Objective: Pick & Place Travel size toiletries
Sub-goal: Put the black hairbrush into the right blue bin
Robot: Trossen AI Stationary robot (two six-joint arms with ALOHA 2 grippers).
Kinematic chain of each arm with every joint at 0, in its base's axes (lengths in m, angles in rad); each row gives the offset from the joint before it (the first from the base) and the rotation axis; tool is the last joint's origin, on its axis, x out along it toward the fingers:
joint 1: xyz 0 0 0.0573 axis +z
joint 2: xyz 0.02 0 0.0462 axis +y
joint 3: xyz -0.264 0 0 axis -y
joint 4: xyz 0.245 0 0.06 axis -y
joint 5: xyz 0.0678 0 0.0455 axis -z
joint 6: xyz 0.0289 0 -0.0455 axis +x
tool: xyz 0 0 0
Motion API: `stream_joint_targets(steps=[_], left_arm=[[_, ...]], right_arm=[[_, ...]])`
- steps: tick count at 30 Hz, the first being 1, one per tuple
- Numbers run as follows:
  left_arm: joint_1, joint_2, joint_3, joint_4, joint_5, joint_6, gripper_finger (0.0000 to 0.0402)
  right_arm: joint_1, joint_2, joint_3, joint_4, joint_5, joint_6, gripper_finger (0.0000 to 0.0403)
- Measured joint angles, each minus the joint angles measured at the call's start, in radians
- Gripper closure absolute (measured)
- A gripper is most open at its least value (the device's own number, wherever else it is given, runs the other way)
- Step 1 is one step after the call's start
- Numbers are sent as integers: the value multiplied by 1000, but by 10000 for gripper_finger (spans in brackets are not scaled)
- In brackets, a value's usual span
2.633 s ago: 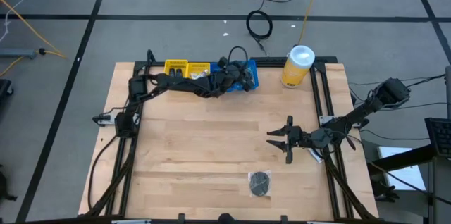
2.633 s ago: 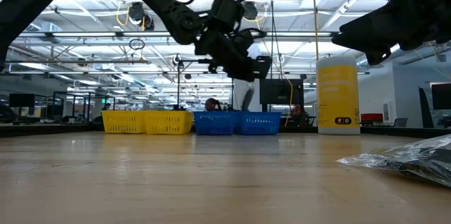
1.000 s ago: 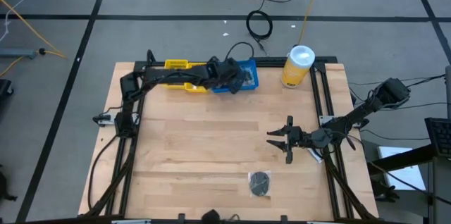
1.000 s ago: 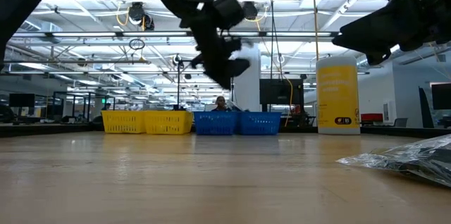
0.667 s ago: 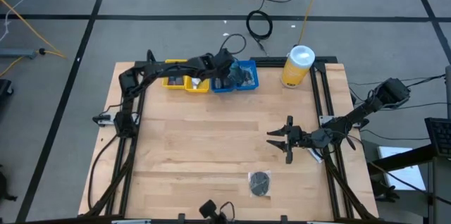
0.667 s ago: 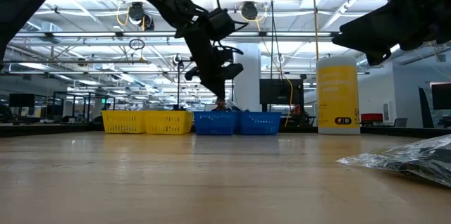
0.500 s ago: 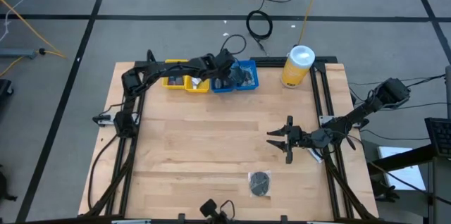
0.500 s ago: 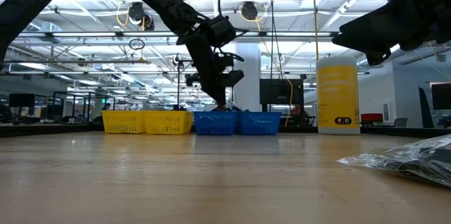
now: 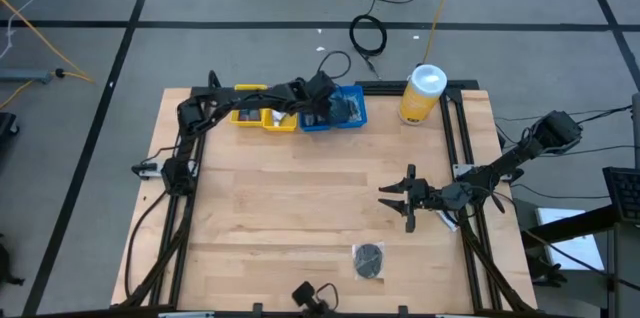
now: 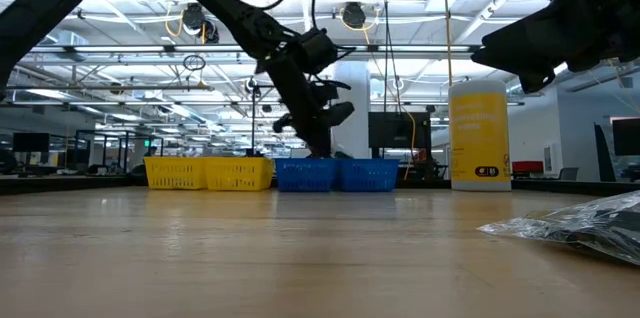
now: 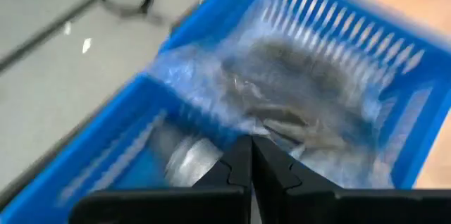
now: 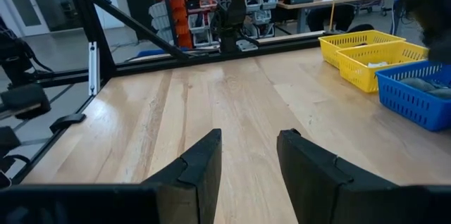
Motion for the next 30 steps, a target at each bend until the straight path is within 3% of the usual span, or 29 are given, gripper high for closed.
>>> stream_joint_targets(steps=[8, 14, 30], left_arm=[[4, 24, 2, 153, -18, -10, 398], [21, 24, 2, 251, 77, -18, 397], [52, 57, 2, 362, 209, -35, 397]], right_arm=[[0, 0, 0, 10, 0, -2, 273], [0, 0, 0, 9, 0, -15, 273], [-5, 0, 0, 23, -1, -18, 273]])
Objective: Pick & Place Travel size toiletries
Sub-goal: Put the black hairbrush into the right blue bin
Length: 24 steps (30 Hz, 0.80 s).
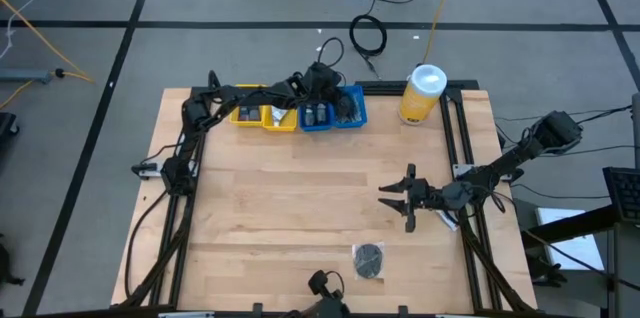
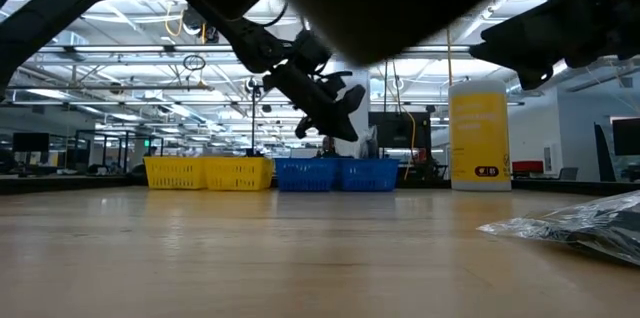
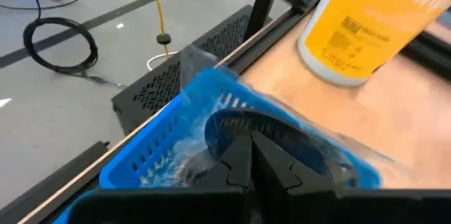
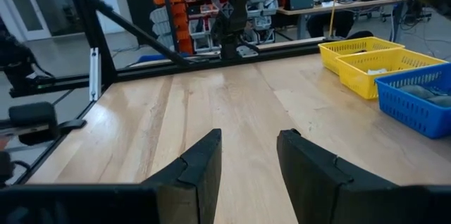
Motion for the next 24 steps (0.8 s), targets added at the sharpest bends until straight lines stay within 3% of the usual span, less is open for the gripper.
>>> stream_joint_targets(steps=[8, 13, 19, 24], left_arm=[[-7, -2, 2, -8, 3, -4, 396], [-17, -56, 1, -171, 7, 91, 399], [-117, -139, -3, -386, -226, 204, 400], [-259, -219, -129, -326, -360, 236, 400]], right_arm=[[-42, 0, 0, 8, -2, 6, 273], [-80, 0, 0, -73, 6, 78, 273], [-217, 0, 11, -174, 25, 169, 288], [-358, 36, 119, -444, -27, 214, 338]])
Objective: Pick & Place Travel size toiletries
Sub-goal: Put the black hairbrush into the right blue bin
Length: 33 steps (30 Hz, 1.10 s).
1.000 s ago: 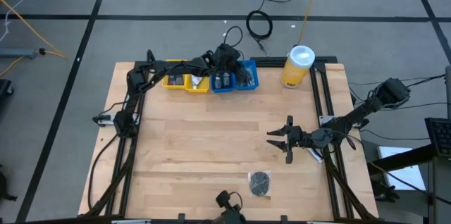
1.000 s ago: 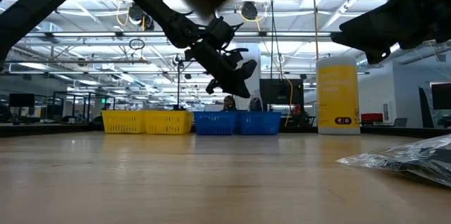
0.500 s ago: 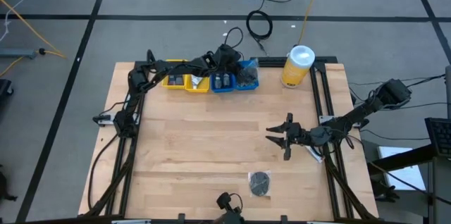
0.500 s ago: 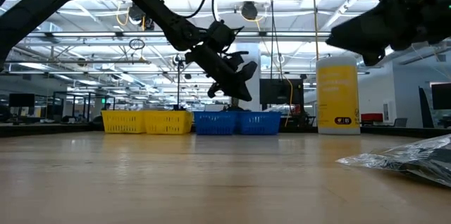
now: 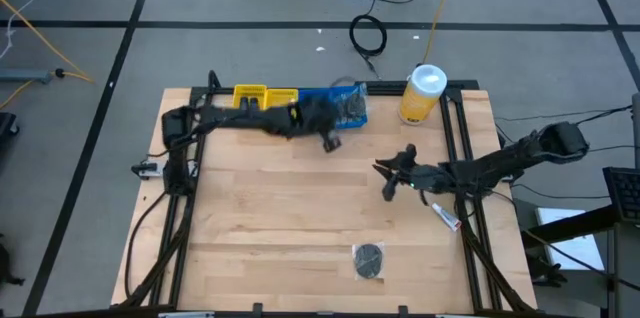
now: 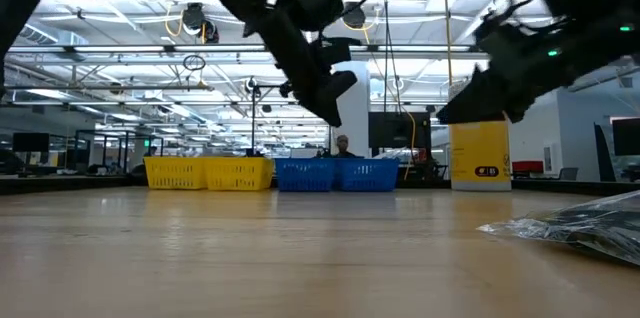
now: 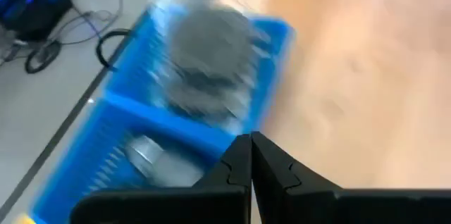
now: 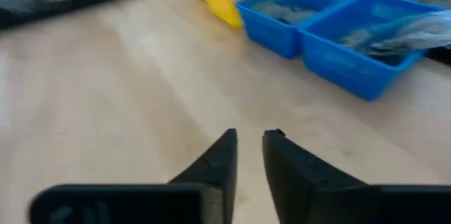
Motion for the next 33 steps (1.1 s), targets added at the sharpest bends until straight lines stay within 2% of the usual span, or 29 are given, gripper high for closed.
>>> stream_joint_targets(steps=[4, 6, 9, 14, 18, 23, 33], left_arm=[[-114, -78, -206, 154, -12, -30, 400], [-168, -130, -320, 270, -11, -53, 400], [-241, -183, -480, 449, -13, -81, 400], [-345, -235, -662, 648, -15, -106, 395], [-398, -231, -717, 676, -21, -108, 400], [-436, -233, -724, 686, -74, -108, 393], [-450, -233, -725, 688, -88, -106, 395]], right_arm=[[-113, 85, 99, -104, -3, -49, 385], [-188, 128, 162, -131, -43, -93, 398], [-300, 191, 270, -192, -106, -140, 396], [-451, 303, 482, -362, -108, -206, 402], [-540, 415, 626, -482, -104, -222, 402], [-616, 543, 743, -530, -97, -218, 402], [-664, 696, 825, -580, -108, -170, 402]])
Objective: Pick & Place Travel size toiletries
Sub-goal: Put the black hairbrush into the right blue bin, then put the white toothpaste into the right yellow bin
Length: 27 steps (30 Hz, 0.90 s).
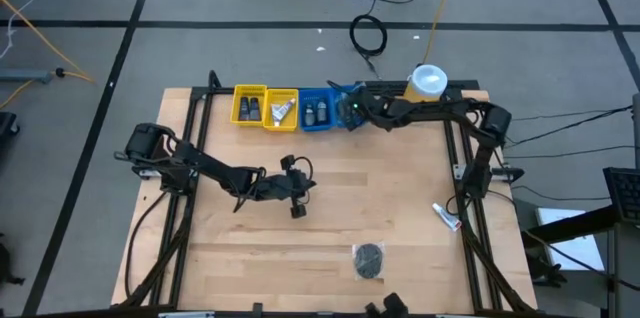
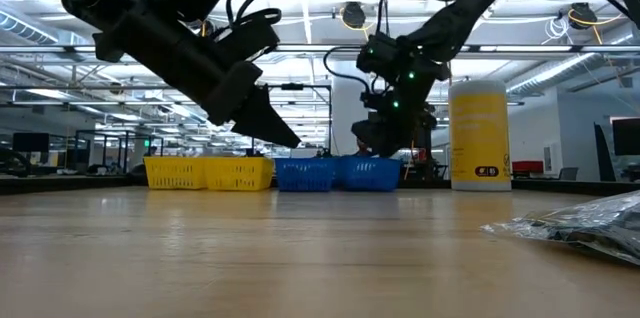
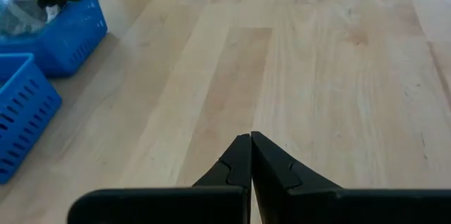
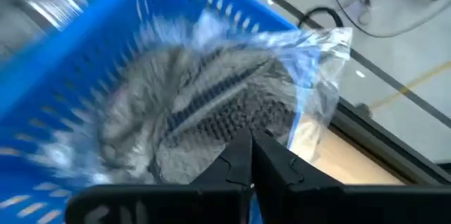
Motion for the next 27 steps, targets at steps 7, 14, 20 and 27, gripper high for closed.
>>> stream_joint_targets(steps=[7, 14, 20, 27], left_arm=[[5, 0, 0, 18, 0, -2, 397], [5, 0, 0, 14, 0, -1, 391], [1, 0, 0, 0, 0, 4, 400], [1, 0, 0, -5, 0, 5, 388]], right_arm=[[-8, 17, -1, 36, -77, 4, 403], [24, -46, -1, 91, -75, -28, 403], [145, -235, -1, -130, -44, -76, 403], [550, -454, -54, -497, 120, 95, 403]])
